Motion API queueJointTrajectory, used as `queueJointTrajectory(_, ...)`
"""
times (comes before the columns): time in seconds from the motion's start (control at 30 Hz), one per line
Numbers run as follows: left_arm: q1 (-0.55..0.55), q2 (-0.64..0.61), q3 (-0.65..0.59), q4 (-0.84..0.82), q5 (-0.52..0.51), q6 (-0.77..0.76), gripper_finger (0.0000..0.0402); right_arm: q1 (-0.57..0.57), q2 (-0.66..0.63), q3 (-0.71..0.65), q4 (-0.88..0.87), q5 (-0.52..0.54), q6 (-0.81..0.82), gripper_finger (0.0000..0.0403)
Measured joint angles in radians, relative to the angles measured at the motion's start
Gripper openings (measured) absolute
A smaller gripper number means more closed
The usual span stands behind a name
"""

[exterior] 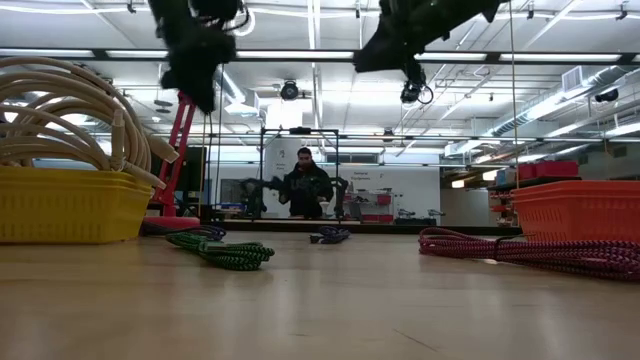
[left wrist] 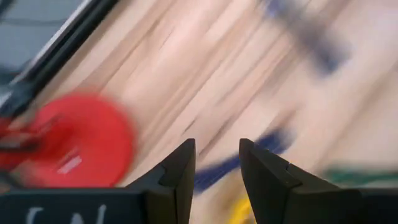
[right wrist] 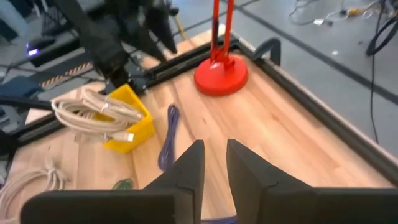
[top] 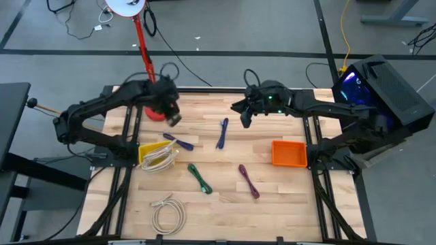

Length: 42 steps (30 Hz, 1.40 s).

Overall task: Pick & Place USB Port
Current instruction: Put the blue USB cable into the orange bin

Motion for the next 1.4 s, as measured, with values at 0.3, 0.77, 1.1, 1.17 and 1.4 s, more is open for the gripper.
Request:
queueJointTrajectory(0.3, -0.067, 0.063, 0.030, 0.223, 0.173, -0.225, 0.0131, -0.015, 0.053, -0.001, 0.061, -0.031, -0.015, 0.0071)
queueJointTrajectory(0.77, -0.189, 0.442, 0.029, 0.547, 0.204, -0.409, 0.0131, -0.049, -0.115, 0.000, 0.172, -0.082, -0.015, 0.0071)
queueJointTrajectory(1.1, -0.217, 0.637, 0.029, 0.639, 0.222, -0.485, 0.0131, -0.049, -0.190, 0.000, 0.113, -0.080, -0.034, 0.0071)
queueJointTrajectory(1.17, -0.228, 0.649, 0.029, 0.676, 0.224, -0.510, 0.0131, -0.049, -0.195, 0.000, 0.109, -0.080, -0.043, 0.0071)
queueJointTrajectory(1.4, -0.248, 0.648, 0.030, 0.709, 0.163, -0.561, 0.0131, -0.049, -0.198, 0.000, 0.105, -0.080, -0.050, 0.0071)
